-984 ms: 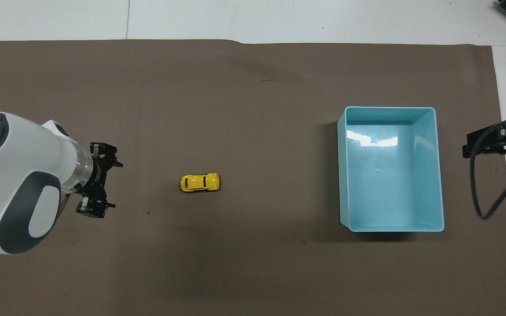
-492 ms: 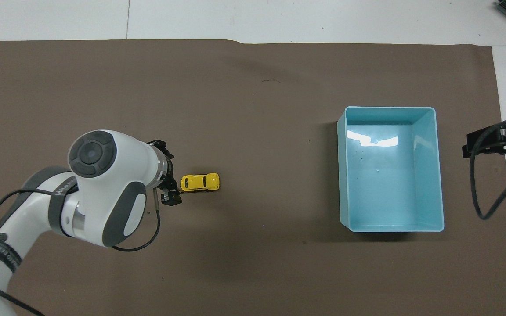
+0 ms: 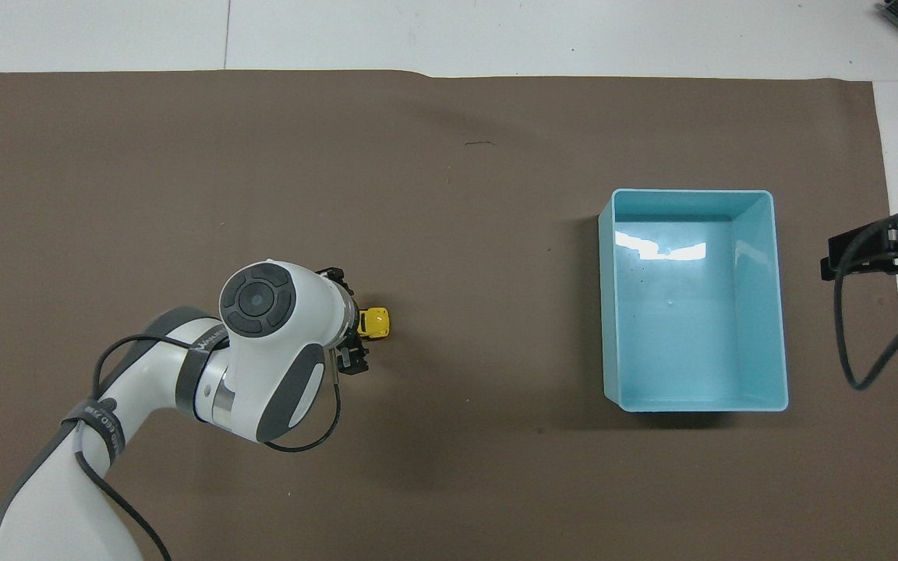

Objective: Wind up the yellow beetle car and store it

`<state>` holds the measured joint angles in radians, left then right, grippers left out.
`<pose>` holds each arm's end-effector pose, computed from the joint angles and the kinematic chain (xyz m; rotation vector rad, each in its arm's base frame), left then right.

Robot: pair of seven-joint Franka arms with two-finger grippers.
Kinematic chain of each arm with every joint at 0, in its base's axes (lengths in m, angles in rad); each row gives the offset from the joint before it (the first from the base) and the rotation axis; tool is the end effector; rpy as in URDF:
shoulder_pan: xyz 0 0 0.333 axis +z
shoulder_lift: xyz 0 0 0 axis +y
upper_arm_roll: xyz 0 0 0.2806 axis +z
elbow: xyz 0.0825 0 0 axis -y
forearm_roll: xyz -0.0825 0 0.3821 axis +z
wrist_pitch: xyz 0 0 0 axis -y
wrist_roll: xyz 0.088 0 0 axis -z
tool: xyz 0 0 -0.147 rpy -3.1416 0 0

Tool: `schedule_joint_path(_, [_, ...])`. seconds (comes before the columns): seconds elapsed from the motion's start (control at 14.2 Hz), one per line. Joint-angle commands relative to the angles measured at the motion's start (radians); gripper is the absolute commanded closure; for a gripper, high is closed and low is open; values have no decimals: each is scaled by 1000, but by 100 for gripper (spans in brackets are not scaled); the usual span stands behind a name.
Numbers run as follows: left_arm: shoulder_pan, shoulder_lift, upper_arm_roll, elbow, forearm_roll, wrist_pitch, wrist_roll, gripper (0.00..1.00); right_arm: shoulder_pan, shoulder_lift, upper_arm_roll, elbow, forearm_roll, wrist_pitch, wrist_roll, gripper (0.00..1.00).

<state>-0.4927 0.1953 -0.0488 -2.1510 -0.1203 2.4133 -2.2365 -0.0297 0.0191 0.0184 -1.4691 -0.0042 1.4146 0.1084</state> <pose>0.4810 -0.2942 0.2432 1.9200 2.3787 -0.1207 0.5387 -0.0068 0.5726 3.1264 -0.1881 -0.1149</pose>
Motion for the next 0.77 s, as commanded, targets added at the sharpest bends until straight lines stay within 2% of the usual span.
schedule_joint_path(0.0, [-33,7,21,-37,-12,50,-34,0,-12,-11,5,-10,9,10,-26,0])
schedule_joint_path(0.14, [-33,6,21,-37,-13,43,-32,0,-12,-11,5,-10,9,12,-24,0])
schedule_joint_path(0.21, [-33,6,21,-37,-12,43,-23,21,-12,-11,5,-10,9,12,-24,0])
schedule_joint_path(0.28, [-32,4,21,-38,-12,43,-11,50,-12,-11,5,-10,9,12,-24,0])
schedule_joint_path(0.35, [-32,3,21,-40,-12,41,17,70,-13,-11,5,-10,9,12,-24,0])
schedule_joint_path(0.42, [-32,1,21,-46,-12,41,65,87,-13,-11,5,-10,9,12,-24,0])
schedule_joint_path(0.49, [-32,-4,21,-59,-12,41,104,97,-12,-11,5,-10,9,12,-24,0])
schedule_joint_path(0.7, [-20,-10,23,-78,-12,43,142,98,-12,-11,5,-10,9,12,-23,0])
